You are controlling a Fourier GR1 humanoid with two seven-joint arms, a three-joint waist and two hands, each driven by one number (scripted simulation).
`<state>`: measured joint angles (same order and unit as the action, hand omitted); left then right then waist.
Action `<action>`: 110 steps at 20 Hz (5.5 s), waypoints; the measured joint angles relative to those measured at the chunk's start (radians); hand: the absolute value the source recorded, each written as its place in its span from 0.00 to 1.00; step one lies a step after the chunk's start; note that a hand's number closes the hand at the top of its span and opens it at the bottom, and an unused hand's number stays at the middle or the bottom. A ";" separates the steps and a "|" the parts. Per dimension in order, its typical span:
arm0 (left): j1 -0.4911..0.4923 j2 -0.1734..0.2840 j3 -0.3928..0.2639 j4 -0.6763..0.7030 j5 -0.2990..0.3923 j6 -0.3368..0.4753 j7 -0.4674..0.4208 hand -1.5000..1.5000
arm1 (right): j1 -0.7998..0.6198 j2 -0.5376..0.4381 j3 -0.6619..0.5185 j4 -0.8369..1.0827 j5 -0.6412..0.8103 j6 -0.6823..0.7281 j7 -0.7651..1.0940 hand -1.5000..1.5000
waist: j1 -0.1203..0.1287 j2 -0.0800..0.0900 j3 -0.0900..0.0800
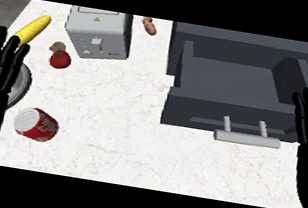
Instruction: Pick up the can, place it into the drawer and close the drawer
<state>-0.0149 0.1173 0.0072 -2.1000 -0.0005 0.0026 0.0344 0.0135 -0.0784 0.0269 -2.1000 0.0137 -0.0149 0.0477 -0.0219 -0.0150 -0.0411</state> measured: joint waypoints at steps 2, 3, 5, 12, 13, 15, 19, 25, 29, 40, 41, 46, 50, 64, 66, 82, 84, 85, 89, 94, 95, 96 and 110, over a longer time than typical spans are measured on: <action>0.041 -0.008 0.017 -0.012 0.010 0.003 -0.025 0.00 | 0.017 -0.001 0.003 -0.028 0.011 -0.003 0.000 0.00 | 0.010 0.005 0.016; 0.066 -0.011 0.032 -0.024 0.012 0.009 -0.036 0.00 | 0.018 0.001 0.004 -0.033 0.015 -0.007 0.002 0.00 | 0.015 0.006 0.021; 0.135 -0.018 0.058 -0.072 0.005 0.028 -0.044 0.00 | 0.023 -0.004 -0.017 -0.034 -0.004 -0.001 -0.009 0.00 | 0.025 0.008 0.029; 0.327 -0.094 0.162 -0.130 0.006 0.164 0.141 0.00 | 0.053 0.006 -0.071 -0.002 -0.010 -0.057 0.128 0.00 | 0.042 0.013 0.039; 0.344 -0.099 0.171 -0.148 0.008 0.176 0.165 0.00 | 0.046 0.007 -0.074 0.007 -0.011 -0.061 0.139 0.00 | 0.040 0.013 0.040; 0.355 -0.098 0.196 -0.172 0.012 0.189 0.214 0.00 | 0.050 -0.003 -0.095 0.018 -0.029 -0.049 0.147 0.00 | 0.035 0.014 0.040; 0.396 -0.104 0.226 -0.220 0.045 0.182 0.257 0.00 | 0.068 -0.014 -0.130 0.031 -0.063 -0.026 0.145 0.00 | 0.029 0.014 0.041; 0.368 -0.101 0.222 -0.207 0.028 0.194 0.286 0.00 | 0.096 0.002 -0.124 0.028 -0.049 -0.016 0.116 0.00 | 0.024 0.014 0.041; 0.330 -0.106 0.220 -0.113 0.016 0.194 0.252 0.00 | 0.106 0.006 -0.130 0.025 -0.051 -0.008 0.113 0.00 | 0.022 0.014 0.041; 0.318 -0.116 0.092 0.120 -0.044 0.315 0.106 0.00 | 0.104 -0.016 -0.191 0.023 -0.087 0.028 0.102 0.00 | 0.021 0.014 0.041; 0.312 -0.116 0.090 0.151 -0.041 0.326 0.088 0.00 | 0.114 -0.013 -0.191 0.013 -0.089 0.032 0.099 0.00 | 0.021 0.015 0.041; 0.336 -0.116 0.065 0.277 -0.009 0.363 -0.034 0.00 | 0.133 -0.020 -0.208 -0.060 -0.108 0.039 0.155 0.00 | 0.021 0.014 0.041; 0.317 -0.116 0.089 0.384 0.027 0.377 -0.119 0.00 | 0.154 -0.014 -0.220 -0.059 -0.113 0.056 0.135 0.00 | 0.021 0.014 0.041; 0.212 -0.099 0.188 0.748 0.132 0.340 -0.346 0.00 | 0.158 -0.013 -0.265 -0.135 -0.142 0.079 0.210 0.00 | 0.020 0.015 0.041; 0.167 -0.085 0.220 0.829 0.154 0.323 -0.382 0.00 | 0.159 -0.017 -0.281 -0.129 -0.152 0.091 0.204 0.00 | 0.019 0.015 0.041; -0.054 -0.010 0.324 1.275 0.233 0.233 -0.606 0.00 | 0.106 -0.025 -0.324 -0.122 -0.155 0.113 0.244 0.00 | 0.018 0.015 0.041; -0.077 0.001 0.326 1.324 0.237 0.210 -0.641 0.00 | 0.132 -0.009 -0.314 -0.142 -0.143 0.119 0.239 0.00 | 0.018 0.014 0.042; -0.087 0.009 0.322 1.328 0.238 0.198 -0.634 0.00 | 0.138 -0.010 -0.315 -0.161 -0.146 0.121 0.250 0.00 | 0.018 0.014 0.042; -0.154 0.044 0.318 1.405 0.245 0.145 -0.628 1.00 | 0.127 -0.004 -0.318 -0.141 -0.144 0.125 0.234 0.00 | 0.017 0.015 0.041; -0.211 0.061 0.312 1.474 0.256 0.074 -0.659 1.00 | 0.092 -0.006 -0.314 -0.144 -0.127 0.105 0.258 0.00 | 0.017 0.015 0.042; -0.235 0.066 0.315 1.494 0.258 0.064 -0.664 1.00 | 0.080 -0.011 -0.324 -0.118 -0.127 0.106 0.243 0.00 | 0.016 0.015 0.041; -0.244 0.067 0.315 1.512 0.260 0.052 -0.681 1.00 | 0.077 -0.019 -0.332 -0.120 -0.131 0.108 0.250 0.00 | 0.016 0.015 0.042; -0.503 -0.024 0.186 1.617 0.176 -0.004 -0.649 1.00 | 0.081 -0.005 -0.320 -0.139 -0.104 0.108 0.240 0.00 | 0.004 0.018 0.040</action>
<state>-0.5184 0.0934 0.1929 -0.4831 0.1753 -0.0015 -0.6143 0.0944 -0.0837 -0.2936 -2.2391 -0.0905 0.0927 0.2879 -0.0178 0.0034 -0.0010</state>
